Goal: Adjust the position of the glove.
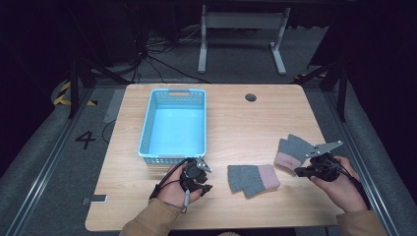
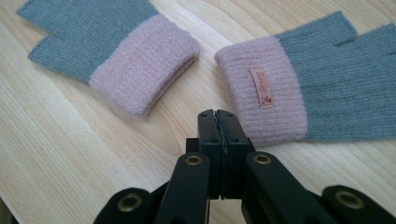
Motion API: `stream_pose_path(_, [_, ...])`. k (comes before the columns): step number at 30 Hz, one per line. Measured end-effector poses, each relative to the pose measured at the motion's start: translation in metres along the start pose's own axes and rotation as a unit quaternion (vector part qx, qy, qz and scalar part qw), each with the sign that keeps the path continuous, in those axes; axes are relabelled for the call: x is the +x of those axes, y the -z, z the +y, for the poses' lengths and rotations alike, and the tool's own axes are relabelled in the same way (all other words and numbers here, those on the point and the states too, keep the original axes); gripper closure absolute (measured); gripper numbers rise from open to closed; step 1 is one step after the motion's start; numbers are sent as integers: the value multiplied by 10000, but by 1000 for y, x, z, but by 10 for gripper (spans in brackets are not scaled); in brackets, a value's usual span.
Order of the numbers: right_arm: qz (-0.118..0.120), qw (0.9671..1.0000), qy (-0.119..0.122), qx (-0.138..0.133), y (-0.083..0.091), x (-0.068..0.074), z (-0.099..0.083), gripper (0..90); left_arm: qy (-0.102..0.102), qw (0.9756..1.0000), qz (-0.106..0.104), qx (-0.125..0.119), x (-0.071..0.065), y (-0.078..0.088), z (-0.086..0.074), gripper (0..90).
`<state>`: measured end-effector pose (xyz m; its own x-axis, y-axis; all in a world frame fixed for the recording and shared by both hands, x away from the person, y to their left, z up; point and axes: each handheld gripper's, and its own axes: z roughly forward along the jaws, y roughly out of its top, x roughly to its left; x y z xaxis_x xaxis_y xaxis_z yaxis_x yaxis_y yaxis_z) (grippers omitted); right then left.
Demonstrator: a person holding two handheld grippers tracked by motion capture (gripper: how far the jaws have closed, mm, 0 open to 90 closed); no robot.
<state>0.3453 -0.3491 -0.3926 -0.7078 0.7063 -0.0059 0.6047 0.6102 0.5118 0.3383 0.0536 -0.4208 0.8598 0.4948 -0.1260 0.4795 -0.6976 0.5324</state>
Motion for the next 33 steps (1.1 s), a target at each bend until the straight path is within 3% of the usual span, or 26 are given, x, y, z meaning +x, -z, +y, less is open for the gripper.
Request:
stream_pose_path(8, [10,10000,26,-59,-1,2,1,900,-83,9999,-96,15,-3,0,3,720])
stream_pose_path(16, [45,9998,56,-179,-10,8,5,900,-150,9998,-120,3,-6,1,6,898])
stream_pose_path(19, [61,9997,86,-236,-12,10,6,900,-222,9997,-70,-39,-6,1,7,900])
stream_pose_path(25, [98,9995,116,-259,-23,13,8,900,-119,9997,-144,-171,-5,-4,7,900])
stream_pose_path(33, [121,9997,139,-148,-35,13,8,900,-85,9996,-207,-144,-4,-12,7,900])
